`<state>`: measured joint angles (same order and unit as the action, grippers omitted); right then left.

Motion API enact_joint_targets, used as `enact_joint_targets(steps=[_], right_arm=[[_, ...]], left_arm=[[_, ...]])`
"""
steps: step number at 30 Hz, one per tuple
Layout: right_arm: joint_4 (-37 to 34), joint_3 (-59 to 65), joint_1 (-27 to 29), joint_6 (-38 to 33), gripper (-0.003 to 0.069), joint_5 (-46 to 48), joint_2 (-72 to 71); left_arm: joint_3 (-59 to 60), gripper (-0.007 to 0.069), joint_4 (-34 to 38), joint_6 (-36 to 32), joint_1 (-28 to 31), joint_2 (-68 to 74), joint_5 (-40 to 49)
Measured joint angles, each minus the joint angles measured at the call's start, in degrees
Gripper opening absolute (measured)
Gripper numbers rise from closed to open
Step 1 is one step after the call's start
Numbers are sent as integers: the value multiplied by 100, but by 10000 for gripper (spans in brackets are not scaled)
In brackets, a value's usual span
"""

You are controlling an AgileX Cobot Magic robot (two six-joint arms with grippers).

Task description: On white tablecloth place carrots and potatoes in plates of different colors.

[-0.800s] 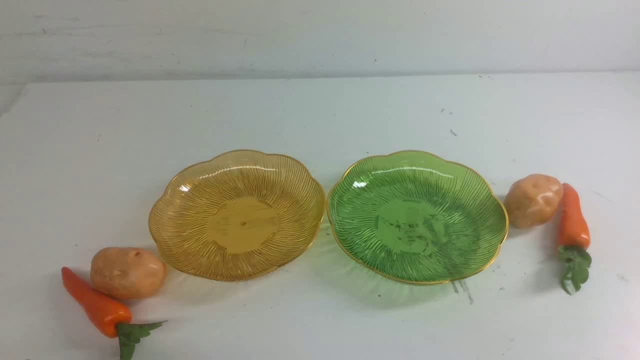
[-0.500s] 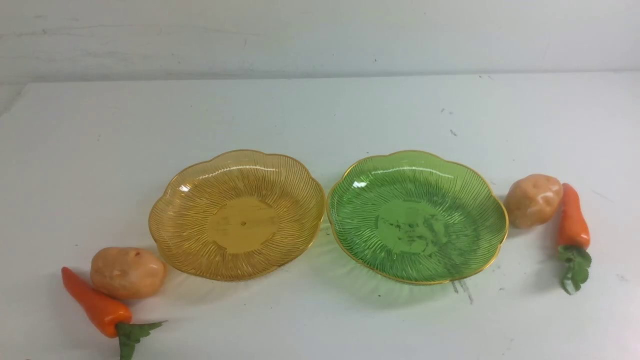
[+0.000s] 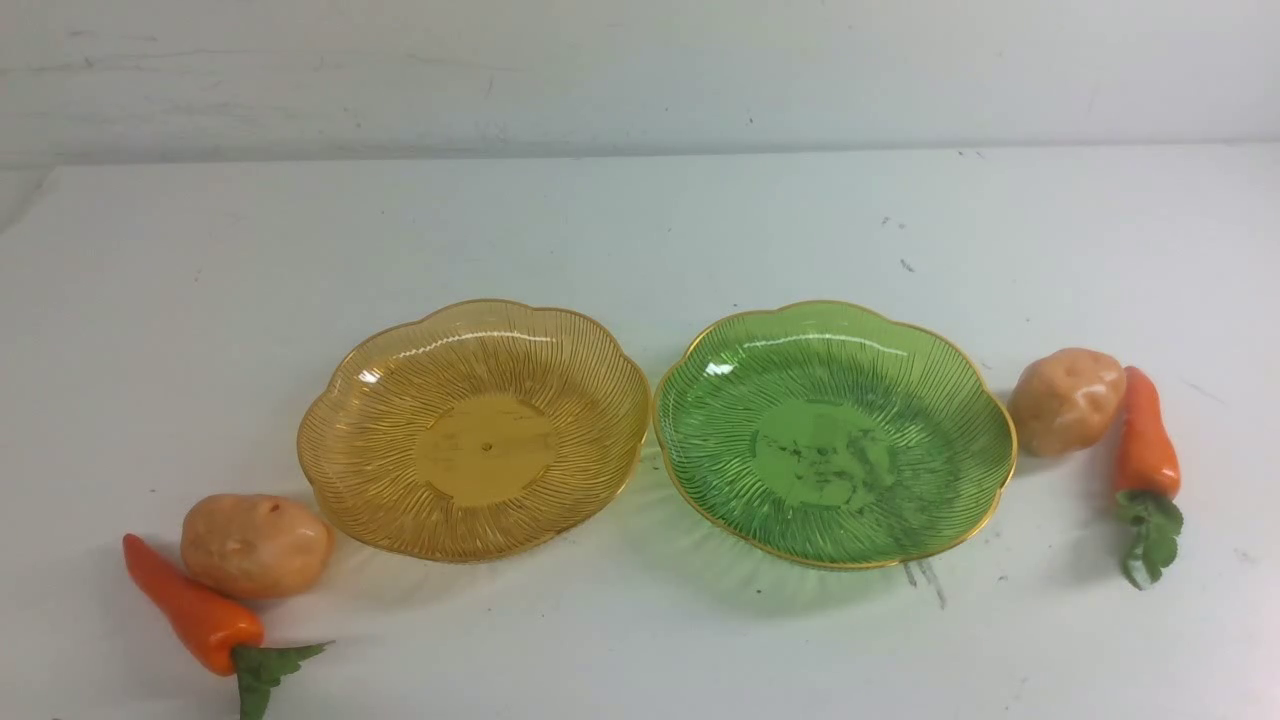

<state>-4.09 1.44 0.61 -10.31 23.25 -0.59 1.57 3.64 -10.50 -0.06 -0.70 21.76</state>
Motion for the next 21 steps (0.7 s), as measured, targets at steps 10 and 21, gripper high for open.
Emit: enact_joint_targets(steps=[10, 21], right_arm=[[0, 0, 0, 0, -15, 0, 0], [-982, 17, 0, 395, -15, -422, 0]], left_arm=[[0, -3, 896, 665, 0, 0, -726], [0, -3, 3227, 1330, 0, 0, -3214]])
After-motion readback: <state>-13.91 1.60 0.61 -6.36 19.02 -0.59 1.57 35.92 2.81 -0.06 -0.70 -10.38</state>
